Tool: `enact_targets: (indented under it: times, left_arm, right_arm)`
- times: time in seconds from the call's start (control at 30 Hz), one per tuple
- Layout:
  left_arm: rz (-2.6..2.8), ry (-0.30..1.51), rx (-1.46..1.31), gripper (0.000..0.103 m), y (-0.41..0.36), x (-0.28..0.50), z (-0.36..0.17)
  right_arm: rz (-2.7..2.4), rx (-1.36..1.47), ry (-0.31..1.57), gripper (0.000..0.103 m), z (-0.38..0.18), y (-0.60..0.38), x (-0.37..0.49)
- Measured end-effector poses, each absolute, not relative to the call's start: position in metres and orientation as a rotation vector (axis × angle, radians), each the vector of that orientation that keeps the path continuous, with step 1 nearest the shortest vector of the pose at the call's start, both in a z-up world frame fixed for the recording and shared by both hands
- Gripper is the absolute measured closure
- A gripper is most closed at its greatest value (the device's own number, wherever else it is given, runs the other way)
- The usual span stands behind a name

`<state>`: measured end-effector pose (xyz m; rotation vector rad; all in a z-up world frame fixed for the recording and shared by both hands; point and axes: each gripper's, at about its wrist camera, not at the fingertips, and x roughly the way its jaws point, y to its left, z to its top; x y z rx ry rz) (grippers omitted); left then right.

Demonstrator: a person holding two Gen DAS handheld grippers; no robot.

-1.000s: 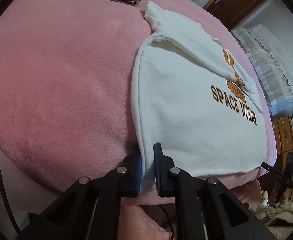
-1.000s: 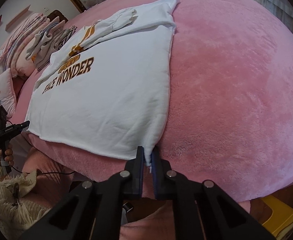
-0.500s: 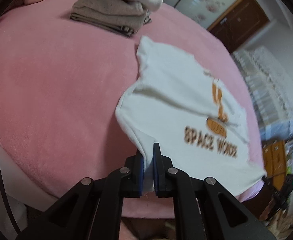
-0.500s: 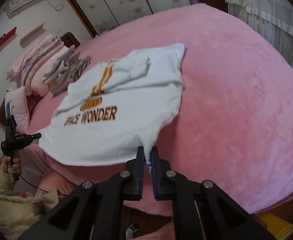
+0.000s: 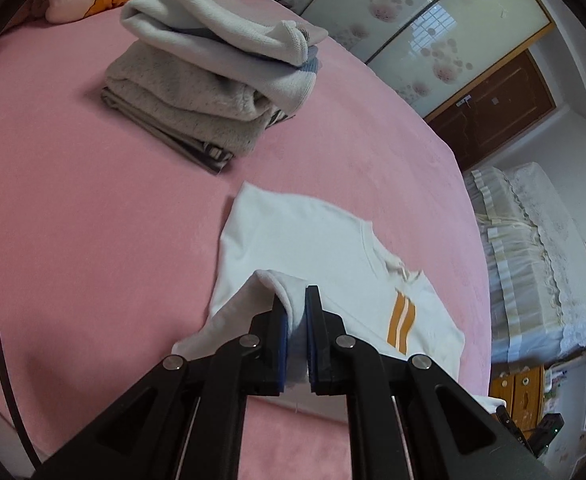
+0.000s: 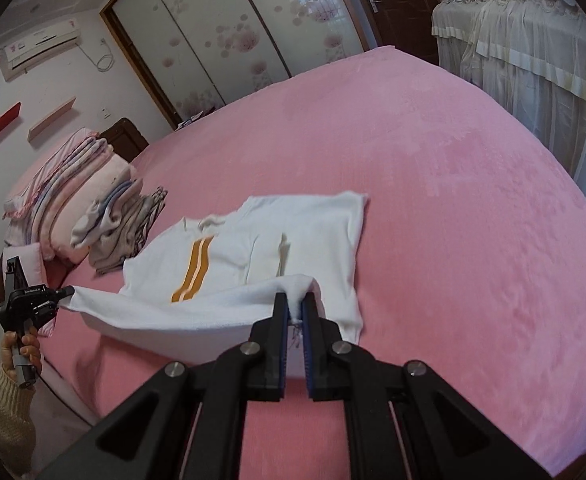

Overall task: Fold small clothes
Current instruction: 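Lift the hem with both tools and fold it over toward the collar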

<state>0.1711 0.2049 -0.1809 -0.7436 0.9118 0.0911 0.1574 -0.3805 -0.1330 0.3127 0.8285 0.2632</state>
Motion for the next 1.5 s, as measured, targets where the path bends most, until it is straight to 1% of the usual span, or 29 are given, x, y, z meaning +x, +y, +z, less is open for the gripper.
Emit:
enact_targets:
  times: [0.27,0.53,1.03,1.1,1.13,1.2,1.23,1.27,1.3,1.5]
  left_arm:
    - [0.161,0.942,-0.758,0.097,0.206,0.244,-0.203]
    - [0.211,1.001,-0.777,0.097,0.207,0.293,-0.236]
    - [0.225,1.071,-0.791,0.096,0.2,0.336,-0.263]
    - [0.214,1.074,-0.794,0.087,0.199,0.338,-0.263]
    - [0.203,1.071,-0.806,0.075,0.199,0.339,-0.263]
    - [0.191,1.041,-0.815,0.048,0.199,0.34,-0.262]
    - [0.192,1.026,-0.815,0.043,0.198,0.339,-0.259]
    - [0.188,1.009,-0.817,0.038,0.199,0.339,-0.256]
    - [0.178,0.991,-0.817,0.037,0.199,0.34,-0.252]
    - [0.169,0.985,-0.734,0.037,0.189,0.346,-0.24]
  right_arm:
    - [0.236,0.318,0.836,0.097,-0.14,-0.374,0.229]
    - [0.202,0.336,0.876,0.097,-0.162,-0.368,0.281]
    - [0.147,0.371,0.948,0.097,-0.196,-0.367,0.327]
    - [0.129,0.384,0.968,0.093,-0.2,-0.369,0.33]
    - [0.114,0.39,0.971,0.09,-0.201,-0.37,0.331]
    - [0.108,0.418,0.968,0.083,-0.201,-0.373,0.332]
    - [0.099,0.431,0.961,0.074,-0.2,-0.376,0.331]
    - [0.088,0.442,0.953,0.07,-0.198,-0.378,0.331]
    - [0.081,0.45,0.941,0.065,-0.196,-0.38,0.33]
    - [0.076,0.392,0.88,0.064,-0.179,-0.375,0.323]
